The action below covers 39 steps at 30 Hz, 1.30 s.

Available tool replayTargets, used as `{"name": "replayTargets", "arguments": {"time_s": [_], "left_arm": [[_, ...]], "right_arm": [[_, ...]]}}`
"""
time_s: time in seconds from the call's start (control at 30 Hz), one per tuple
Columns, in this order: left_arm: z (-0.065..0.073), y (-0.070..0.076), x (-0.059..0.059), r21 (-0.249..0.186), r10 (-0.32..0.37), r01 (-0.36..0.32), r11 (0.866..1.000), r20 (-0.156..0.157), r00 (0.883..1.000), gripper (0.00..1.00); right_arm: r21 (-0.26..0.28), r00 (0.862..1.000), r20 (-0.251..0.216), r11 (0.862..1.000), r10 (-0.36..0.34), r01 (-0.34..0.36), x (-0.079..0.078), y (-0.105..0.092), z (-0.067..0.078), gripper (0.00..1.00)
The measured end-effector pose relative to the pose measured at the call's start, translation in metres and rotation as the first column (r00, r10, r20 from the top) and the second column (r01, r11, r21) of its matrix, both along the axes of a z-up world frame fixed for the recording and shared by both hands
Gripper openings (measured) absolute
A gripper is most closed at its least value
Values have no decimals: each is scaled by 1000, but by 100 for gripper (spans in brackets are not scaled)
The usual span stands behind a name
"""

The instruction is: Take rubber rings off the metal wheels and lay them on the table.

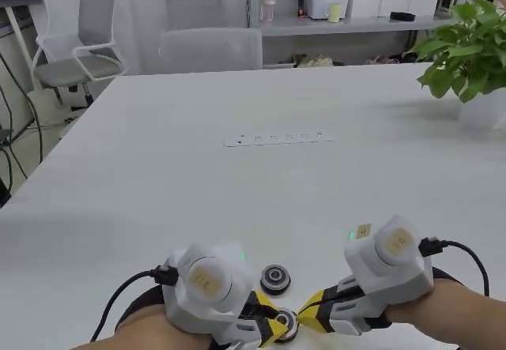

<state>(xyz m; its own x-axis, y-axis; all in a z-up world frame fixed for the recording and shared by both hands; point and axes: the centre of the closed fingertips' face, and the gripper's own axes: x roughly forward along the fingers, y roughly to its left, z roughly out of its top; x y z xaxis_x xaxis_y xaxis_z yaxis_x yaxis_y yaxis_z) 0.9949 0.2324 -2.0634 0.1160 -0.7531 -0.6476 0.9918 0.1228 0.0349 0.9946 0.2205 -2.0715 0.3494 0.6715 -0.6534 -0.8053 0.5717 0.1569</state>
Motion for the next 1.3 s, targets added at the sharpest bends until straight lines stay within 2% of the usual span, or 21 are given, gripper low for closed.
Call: {"name": "replayTargets", "arguments": {"time_s": [0.93, 1.13, 1.3], "left_arm": [[0, -1, 0, -8, 4, -4, 1000, -3, 1000, 7], [0, -1, 1, 1, 9, -9, 1000, -3, 1000, 7], [0, -2, 2, 4, 13, -13, 1000, 0, 1000, 7]], "right_arm": [[10, 1000, 8, 1000, 1, -1, 0, -1, 0, 0], [14, 1000, 0, 1000, -8, 8, 1, -1, 0, 0], [41, 999, -16, 999, -29, 29, 2, -1, 3, 0]]}}
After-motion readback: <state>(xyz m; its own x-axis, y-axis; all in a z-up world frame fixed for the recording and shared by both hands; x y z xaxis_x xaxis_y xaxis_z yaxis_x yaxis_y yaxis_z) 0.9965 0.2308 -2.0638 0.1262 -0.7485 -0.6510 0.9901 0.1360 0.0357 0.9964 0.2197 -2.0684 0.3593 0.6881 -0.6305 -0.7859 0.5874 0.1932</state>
